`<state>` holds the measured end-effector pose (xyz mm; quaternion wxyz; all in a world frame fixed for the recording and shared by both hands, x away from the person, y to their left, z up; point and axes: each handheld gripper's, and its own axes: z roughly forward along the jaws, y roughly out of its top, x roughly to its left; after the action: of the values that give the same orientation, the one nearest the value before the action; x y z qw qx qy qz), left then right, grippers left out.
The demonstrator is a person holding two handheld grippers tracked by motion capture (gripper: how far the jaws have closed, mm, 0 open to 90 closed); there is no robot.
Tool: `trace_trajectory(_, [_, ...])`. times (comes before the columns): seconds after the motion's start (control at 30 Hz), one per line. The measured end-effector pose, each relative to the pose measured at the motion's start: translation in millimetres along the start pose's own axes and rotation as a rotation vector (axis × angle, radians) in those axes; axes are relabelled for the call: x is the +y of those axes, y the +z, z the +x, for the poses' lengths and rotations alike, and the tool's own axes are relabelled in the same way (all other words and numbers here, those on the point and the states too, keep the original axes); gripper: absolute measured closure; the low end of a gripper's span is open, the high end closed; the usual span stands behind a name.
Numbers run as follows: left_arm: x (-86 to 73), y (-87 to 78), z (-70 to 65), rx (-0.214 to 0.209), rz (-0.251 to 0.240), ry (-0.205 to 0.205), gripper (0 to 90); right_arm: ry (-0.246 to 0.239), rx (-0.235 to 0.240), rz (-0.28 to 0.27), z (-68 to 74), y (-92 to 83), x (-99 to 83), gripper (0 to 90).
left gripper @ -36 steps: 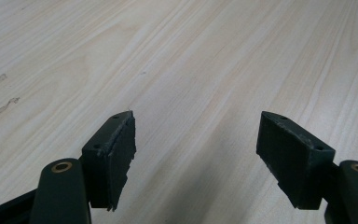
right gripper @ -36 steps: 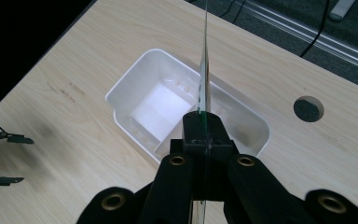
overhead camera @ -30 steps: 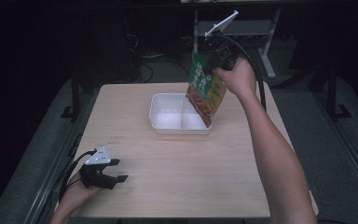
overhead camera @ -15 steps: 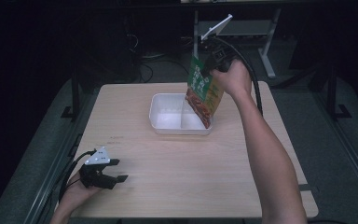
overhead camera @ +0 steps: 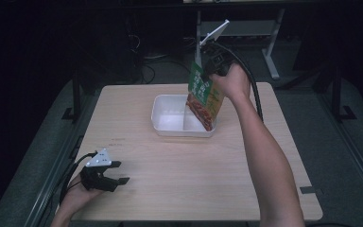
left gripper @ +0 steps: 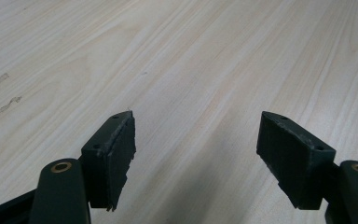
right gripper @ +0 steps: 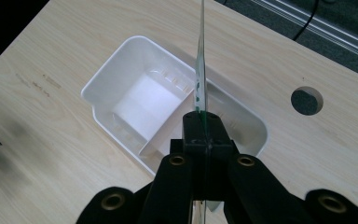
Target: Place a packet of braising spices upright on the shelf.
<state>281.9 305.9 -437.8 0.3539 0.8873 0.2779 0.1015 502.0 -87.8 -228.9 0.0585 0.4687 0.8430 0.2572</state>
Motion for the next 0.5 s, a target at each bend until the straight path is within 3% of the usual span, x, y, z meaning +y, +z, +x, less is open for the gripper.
trace_trajectory(0.5, [0.0, 0.4, 0.0, 0.000, -0.001, 0.001, 27.3, 0.022, -0.004, 0.028, -3.5, 20.4, 0.1, 89.9])
